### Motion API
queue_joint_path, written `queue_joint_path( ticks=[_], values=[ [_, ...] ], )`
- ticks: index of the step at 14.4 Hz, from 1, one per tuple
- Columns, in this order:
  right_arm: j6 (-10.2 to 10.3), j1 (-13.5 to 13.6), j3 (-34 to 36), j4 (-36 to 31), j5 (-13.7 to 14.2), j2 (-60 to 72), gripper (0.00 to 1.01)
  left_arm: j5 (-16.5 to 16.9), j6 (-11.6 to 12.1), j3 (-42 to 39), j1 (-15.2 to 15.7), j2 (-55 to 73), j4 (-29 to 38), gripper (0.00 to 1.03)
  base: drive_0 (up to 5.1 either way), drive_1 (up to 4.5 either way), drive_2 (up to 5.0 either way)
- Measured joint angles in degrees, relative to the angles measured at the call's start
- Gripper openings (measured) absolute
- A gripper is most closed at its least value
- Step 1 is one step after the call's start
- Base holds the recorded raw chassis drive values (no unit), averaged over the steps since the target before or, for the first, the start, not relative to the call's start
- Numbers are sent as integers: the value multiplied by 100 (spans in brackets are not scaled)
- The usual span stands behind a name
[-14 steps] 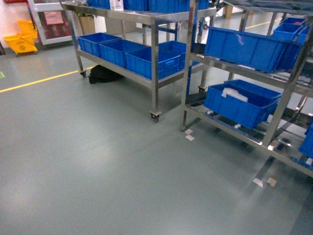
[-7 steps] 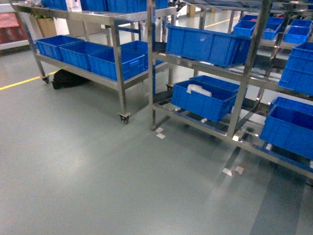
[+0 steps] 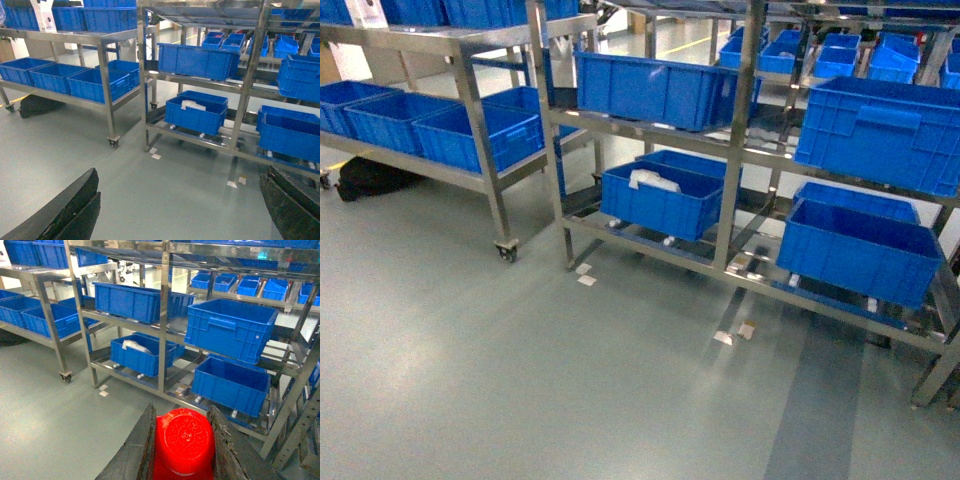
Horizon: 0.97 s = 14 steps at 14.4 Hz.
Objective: Pick red block from blue box to shelf
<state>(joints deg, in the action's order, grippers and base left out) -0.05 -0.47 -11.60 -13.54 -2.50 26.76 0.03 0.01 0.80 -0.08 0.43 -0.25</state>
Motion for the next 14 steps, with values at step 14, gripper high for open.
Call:
queue_joint_path(
  ticks=[14],
  values=[
    [2,4,0,4,-4,11,23,-9,0,0,11,0,-2,98,-66,98,-231]
  ],
)
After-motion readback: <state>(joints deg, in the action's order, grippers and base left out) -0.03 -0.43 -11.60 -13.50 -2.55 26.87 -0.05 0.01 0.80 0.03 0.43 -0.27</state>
